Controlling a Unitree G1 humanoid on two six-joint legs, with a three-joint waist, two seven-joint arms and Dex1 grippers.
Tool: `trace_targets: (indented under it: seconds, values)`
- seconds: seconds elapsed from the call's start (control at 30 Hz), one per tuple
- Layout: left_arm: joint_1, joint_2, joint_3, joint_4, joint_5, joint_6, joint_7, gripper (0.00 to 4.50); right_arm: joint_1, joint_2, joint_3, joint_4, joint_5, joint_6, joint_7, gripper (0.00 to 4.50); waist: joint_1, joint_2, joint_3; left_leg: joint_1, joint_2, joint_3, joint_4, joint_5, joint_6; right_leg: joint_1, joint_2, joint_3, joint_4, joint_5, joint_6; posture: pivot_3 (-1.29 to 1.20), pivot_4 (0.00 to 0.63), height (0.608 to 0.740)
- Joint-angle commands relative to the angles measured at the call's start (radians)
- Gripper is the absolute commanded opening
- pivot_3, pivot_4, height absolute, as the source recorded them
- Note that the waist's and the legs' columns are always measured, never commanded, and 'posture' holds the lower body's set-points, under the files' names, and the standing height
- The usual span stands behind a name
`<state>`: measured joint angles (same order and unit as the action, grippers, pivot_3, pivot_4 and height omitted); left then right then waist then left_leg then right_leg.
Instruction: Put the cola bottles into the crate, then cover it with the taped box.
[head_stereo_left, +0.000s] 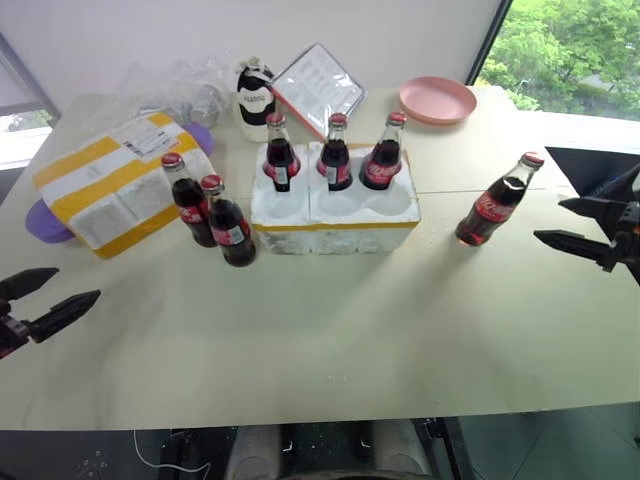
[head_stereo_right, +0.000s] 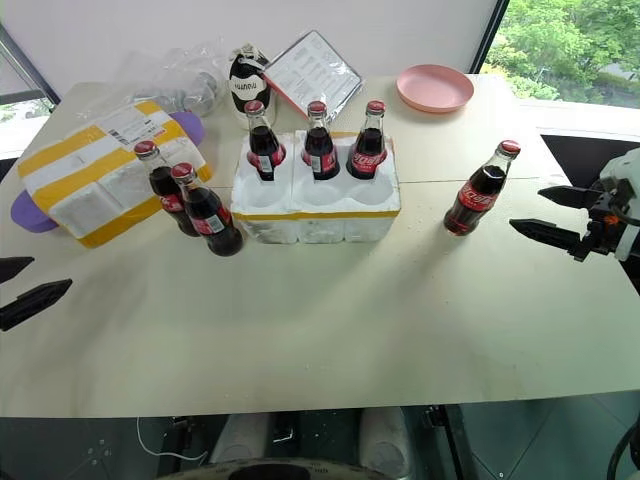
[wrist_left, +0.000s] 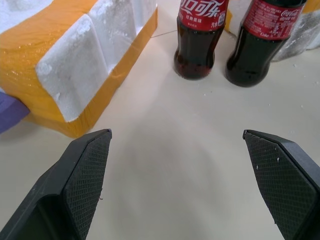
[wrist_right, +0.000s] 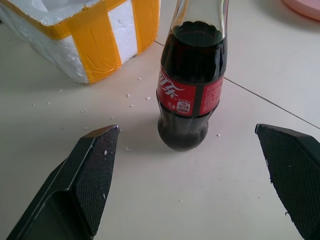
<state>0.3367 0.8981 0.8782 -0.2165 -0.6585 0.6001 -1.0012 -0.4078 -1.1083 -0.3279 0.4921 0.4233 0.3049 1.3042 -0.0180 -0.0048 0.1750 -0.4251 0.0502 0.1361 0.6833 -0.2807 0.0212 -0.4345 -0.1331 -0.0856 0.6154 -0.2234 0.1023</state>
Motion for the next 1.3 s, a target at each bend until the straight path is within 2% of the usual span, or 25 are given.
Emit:
trace_targets:
  seconds: [0.03, 0.47, 0.73, 0.8, 1.03, 1.2, 1.3]
  values:
    - [-0.014, 0.006, 0.009, -0.004, 0.004, -0.031, -0.007, 4.40, -0.010, -0.003, -0.029, 0.002, 0.005, -0.024, 0.000, 4.50, -0.001, 0.000, 0.000, 0.000, 0.000, 0.000, 0.000, 0.000, 0.000, 0.000, 0.000, 0.000, 0.000, 0.000, 0.000, 0.00, 0.150, 0.740]
    - [-0.060, 0.012, 0.002, -0.013, -0.054, 0.064, 0.013, 4.40, -0.011, -0.007, -0.028, 0.026, 0.007, -0.006, 0.006, 4.50, 0.000, 0.000, 0.000, 0.000, -0.001, 0.000, 0.000, 0.001, -0.001, 0.000, 0.000, 0.000, 0.000, 0.000, 0.000, 0.00, 0.150, 0.740]
    - [-0.094, -0.001, -0.040, -0.054, -0.097, 0.071, -0.001, 4.40, -0.023, -0.054, -0.069, -0.088, 0.080, 0.104, 0.046, 4.50, 0.000, 0.000, 0.000, 0.000, -0.001, 0.000, 0.000, 0.001, -0.002, 0.000, 0.000, 0.000, 0.001, 0.000, 0.000, 0.00, 0.150, 0.740]
    - [-0.108, 0.009, -0.058, -0.067, -0.116, 0.079, -0.010, 4.40, -0.008, -0.072, -0.086, -0.148, 0.114, 0.156, 0.065, 4.50, 0.002, 0.000, 0.000, 0.000, -0.001, 0.000, 0.000, 0.001, -0.002, 0.000, 0.000, 0.000, 0.001, 0.000, 0.000, 0.00, 0.150, 0.740]
    - [-0.212, 0.035, -0.149, -0.105, -0.157, 0.096, -0.015, 4.40, 0.118, -0.105, -0.215, -0.546, 0.331, 0.425, 0.109, 4.50, 0.006, 0.000, 0.000, 0.000, 0.000, -0.001, 0.000, 0.000, 0.000, 0.001, 0.000, 0.000, 0.002, 0.000, 0.000, 0.00, 0.150, 0.740]
    - [-0.311, 0.038, -0.242, -0.114, -0.145, 0.081, 0.013, 4.40, 0.063, -0.076, -0.244, -0.757, 0.556, 0.598, 0.011, 4.50, 0.005, 0.000, 0.000, 0.001, 0.000, -0.001, 0.000, 0.000, 0.000, 0.001, 0.000, 0.000, 0.002, 0.000, 0.000, 0.00, 0.150, 0.740]
    - [-0.403, 0.029, -0.303, -0.041, -0.109, 0.056, 0.043, 4.40, 0.048, -0.051, -0.224, -0.824, 0.611, 0.625, -0.048, 4.50, 0.007, -0.001, -0.001, 0.001, 0.000, -0.002, 0.000, 0.000, 0.000, 0.001, 0.000, 0.000, 0.002, 0.000, 0.000, 0.00, 0.150, 0.740]
